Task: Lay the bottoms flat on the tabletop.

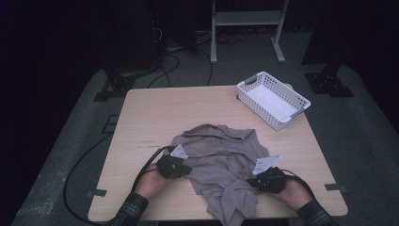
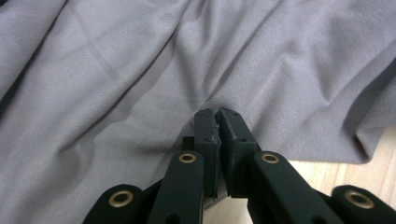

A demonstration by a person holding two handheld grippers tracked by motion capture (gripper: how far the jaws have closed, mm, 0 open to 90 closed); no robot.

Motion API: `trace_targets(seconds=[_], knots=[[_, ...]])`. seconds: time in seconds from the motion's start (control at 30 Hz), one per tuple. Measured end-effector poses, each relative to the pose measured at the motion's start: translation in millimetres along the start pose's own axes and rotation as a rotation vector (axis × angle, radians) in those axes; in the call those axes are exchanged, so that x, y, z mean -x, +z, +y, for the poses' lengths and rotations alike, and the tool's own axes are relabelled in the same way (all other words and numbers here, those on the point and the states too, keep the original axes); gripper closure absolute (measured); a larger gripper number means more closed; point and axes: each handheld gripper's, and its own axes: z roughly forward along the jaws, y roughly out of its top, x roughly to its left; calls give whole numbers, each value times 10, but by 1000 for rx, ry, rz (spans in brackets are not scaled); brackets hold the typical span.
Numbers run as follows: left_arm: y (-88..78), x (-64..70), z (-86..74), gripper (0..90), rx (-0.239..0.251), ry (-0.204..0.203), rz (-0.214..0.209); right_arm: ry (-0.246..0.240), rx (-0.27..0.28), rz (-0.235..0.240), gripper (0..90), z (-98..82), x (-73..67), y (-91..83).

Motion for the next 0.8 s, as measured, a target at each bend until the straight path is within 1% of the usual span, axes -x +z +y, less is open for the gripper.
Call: trace_targets(seconds=[0.03, 0.1, 0.13, 0.17, 0.23, 0.27, 0.3, 0.33, 0.37, 0.43, 0.5, 0.53, 0.57, 0.63, 0.7, 0.73, 0.8], knots=[[-19, -9, 15, 837, 10, -3, 4, 9, 15, -2, 839, 13, 17, -24], [-77, -42, 51, 817, 39, -3, 27, 25, 66, -12, 801, 49, 79, -98], [-107, -65, 73, 804, 47, 1, 45, 35, 94, -26, 784, 71, 119, -139], [-130, -89, 96, 783, 59, 3, 74, 46, 115, -38, 783, 98, 166, -175], [-169, -161, 144, 766, 76, 0, 123, 48, 150, -69, 784, 158, 255, -217], [-184, -203, 169, 760, 84, -2, 143, 55, 159, -80, 784, 184, 302, -223], [-193, -242, 195, 736, 91, -8, 164, 61, 165, -87, 783, 206, 351, -215], [-198, -277, 221, 701, 96, -9, 181, 66, 167, -102, 764, 229, 397, -200], [-196, -311, 248, 665, 104, -6, 207, 77, 167, -116, 746, 253, 439, -182], [-196, -396, 305, 620, 113, 4, 257, 87, 172, -131, 691, 302, 530, -136], [-187, -502, 360, 598, 117, 13, 299, 94, 160, -144, 671, 350, 615, -96], [-166, -570, 392, 593, 118, 7, 317, 100, 161, -146, 656, 366, 653, -82], [-147, -611, 410, 584, 118, 3, 316, 108, 169, -146, 656, 382, 694, -72], [-77, -705, 451, 569, 110, 2, 313, 120, 173, -145, 635, 394, 724, -63], [7, -780, 482, 555, 89, 1, 312, 124, 177, -145, 635, 387, 737, -64], [49, -811, 490, 549, 80, -3, 311, 127, 177, -146, 621, 377, 736, -66], [132, -861, 493, 548, 60, -9, 301, 133, 175, -145, 619, 350, 732, -65]])
